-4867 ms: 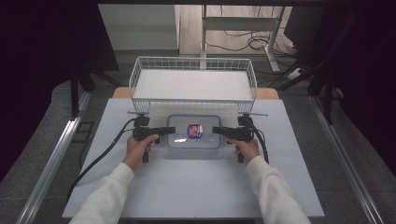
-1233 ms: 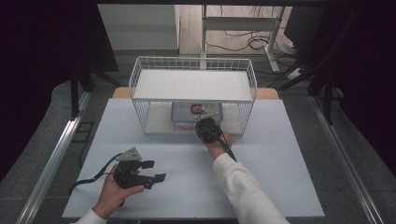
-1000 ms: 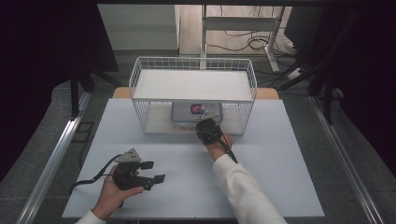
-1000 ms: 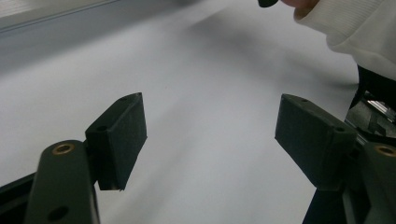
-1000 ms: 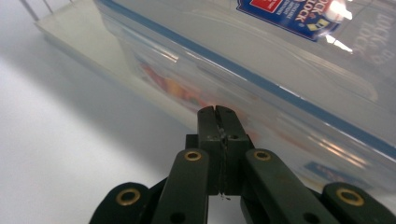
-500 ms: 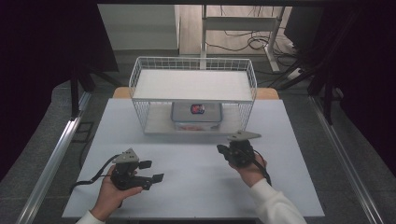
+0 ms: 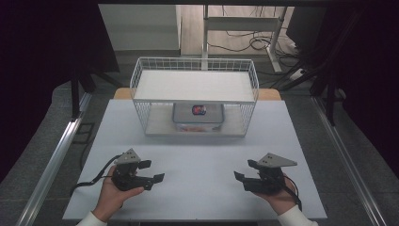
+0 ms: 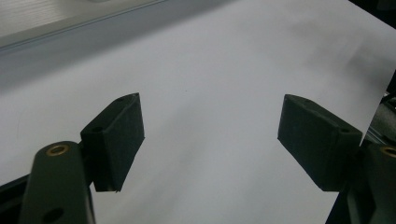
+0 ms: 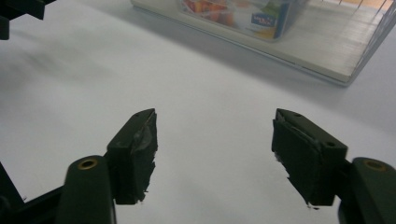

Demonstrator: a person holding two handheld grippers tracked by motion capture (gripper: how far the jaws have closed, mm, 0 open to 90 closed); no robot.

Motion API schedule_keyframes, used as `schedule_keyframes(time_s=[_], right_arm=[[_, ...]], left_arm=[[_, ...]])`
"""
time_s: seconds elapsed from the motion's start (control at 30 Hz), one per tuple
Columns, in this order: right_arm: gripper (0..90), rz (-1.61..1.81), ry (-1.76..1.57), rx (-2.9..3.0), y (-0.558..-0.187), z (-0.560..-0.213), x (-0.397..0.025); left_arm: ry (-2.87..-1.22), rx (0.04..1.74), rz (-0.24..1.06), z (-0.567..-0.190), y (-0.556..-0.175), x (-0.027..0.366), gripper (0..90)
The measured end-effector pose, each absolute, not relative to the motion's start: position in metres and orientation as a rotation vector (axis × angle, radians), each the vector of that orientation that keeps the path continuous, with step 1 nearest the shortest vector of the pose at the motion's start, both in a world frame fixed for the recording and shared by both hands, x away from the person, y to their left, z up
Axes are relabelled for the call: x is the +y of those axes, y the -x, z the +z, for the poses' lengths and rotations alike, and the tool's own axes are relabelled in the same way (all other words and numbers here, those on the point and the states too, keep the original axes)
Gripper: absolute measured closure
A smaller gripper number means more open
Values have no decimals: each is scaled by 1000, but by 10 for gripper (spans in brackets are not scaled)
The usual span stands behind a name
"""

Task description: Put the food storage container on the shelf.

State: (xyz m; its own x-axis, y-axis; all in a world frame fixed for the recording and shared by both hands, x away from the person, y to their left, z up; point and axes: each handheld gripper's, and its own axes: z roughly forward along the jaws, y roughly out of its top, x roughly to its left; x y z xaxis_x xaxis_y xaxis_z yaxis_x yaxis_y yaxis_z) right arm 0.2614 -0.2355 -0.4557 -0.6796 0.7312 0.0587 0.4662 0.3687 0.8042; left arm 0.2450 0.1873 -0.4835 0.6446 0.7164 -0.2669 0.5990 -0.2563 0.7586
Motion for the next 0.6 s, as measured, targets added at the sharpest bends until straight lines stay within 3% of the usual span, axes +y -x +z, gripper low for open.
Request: schedule_keyframes(time_s=[0.6], right_arm=[[235,1220,-1068,2314,-262,-456,-241]], left_arm=[[-1955,1033,159,-483,-249,187,215]])
